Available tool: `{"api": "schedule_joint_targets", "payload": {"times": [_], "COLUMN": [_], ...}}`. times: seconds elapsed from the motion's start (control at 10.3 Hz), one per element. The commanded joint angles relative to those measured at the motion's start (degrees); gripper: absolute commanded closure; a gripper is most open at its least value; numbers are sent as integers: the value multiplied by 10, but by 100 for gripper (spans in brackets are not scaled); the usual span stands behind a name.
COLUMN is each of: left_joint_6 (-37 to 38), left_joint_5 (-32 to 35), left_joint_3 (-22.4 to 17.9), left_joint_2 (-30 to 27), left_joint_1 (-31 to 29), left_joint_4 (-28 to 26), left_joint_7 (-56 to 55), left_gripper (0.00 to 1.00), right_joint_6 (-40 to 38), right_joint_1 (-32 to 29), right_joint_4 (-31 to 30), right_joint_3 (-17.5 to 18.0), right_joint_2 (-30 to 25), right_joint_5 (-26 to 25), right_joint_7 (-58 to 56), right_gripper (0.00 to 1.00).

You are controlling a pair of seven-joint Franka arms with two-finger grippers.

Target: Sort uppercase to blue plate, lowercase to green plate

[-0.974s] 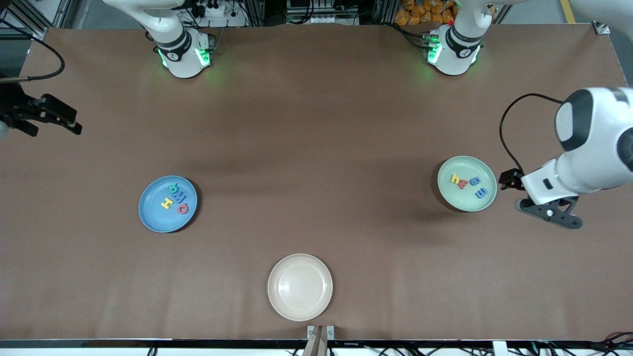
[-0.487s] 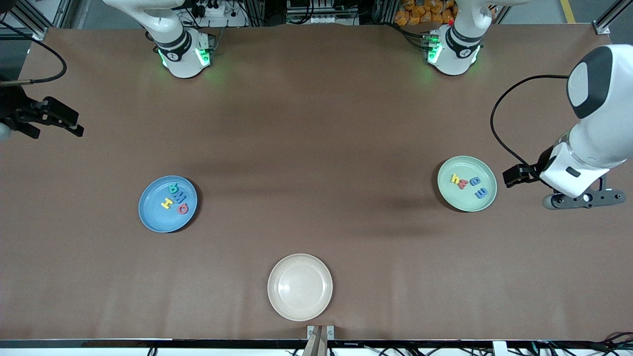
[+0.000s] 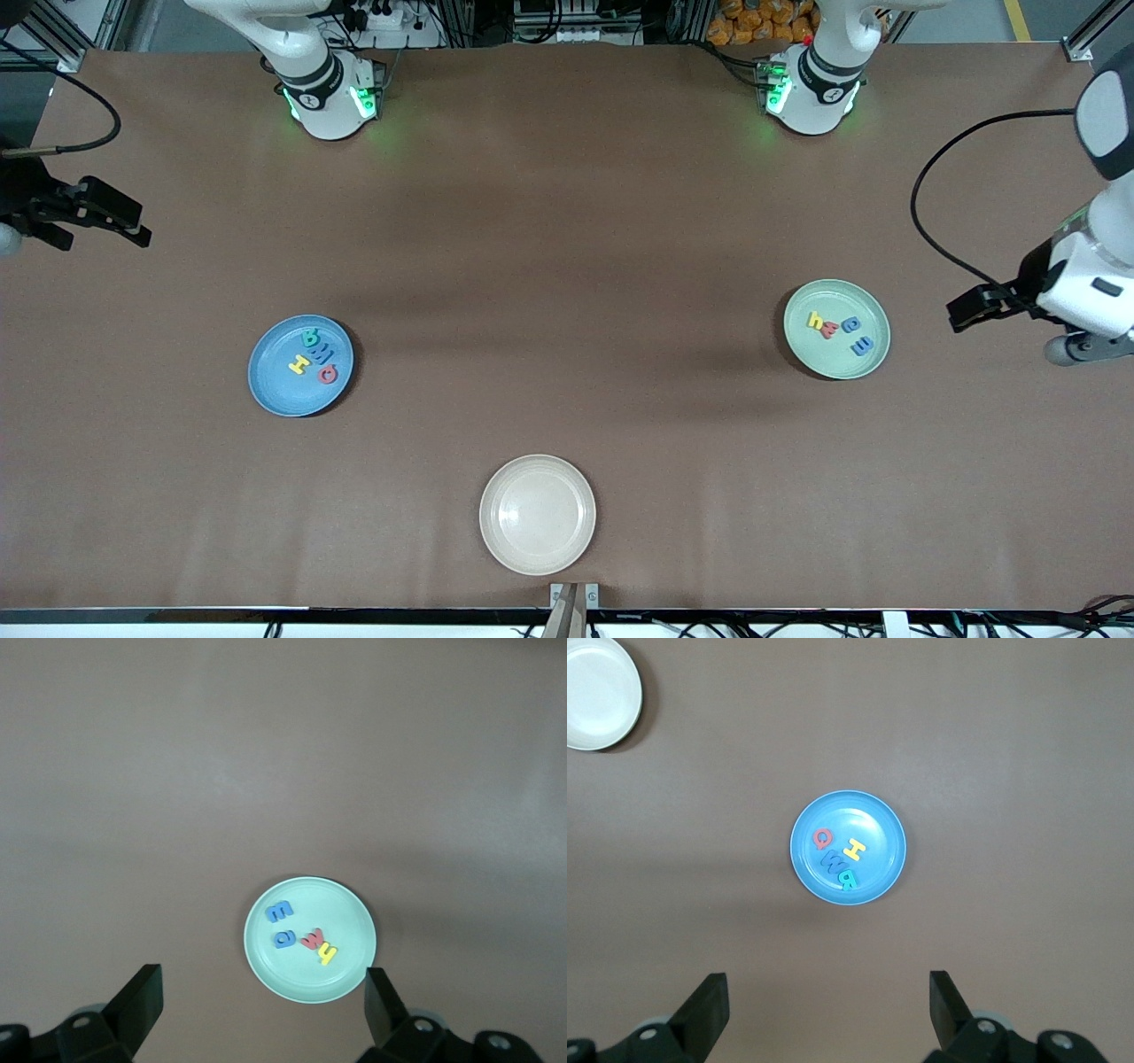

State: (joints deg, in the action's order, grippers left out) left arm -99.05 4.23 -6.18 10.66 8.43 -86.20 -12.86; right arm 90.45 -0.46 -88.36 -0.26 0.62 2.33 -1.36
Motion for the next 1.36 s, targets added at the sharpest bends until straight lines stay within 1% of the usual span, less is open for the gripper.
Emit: {"api": "schedule_joint_targets", "payload": {"times": [0.0,0.39,0.97,1.27], "left_joint_6": [10,10,64,72], "left_joint_5": [-30,-31,-31,-34], "left_joint_3": [-28,-28,-26,-25], "left_joint_2": [-20,-34,-57,-61], "left_joint_1": [6,11,11,12], "left_joint_4": [0,-9,-12,-14], "left_joint_7": [5,5,5,6], "left_gripper": [0,0,0,0], "right_joint_6": [-6,-8,-11,-12], "right_joint_1": [-3,-6,-6,-6], "right_joint_4": [29,30,31,35], "right_joint_3": [6,4,3,1], "right_joint_2": [19,19,19,19], "right_joint_5": [-2,2,-1,-1], "right_joint_7": [3,4,4,5], "right_gripper": [0,0,0,0]}}
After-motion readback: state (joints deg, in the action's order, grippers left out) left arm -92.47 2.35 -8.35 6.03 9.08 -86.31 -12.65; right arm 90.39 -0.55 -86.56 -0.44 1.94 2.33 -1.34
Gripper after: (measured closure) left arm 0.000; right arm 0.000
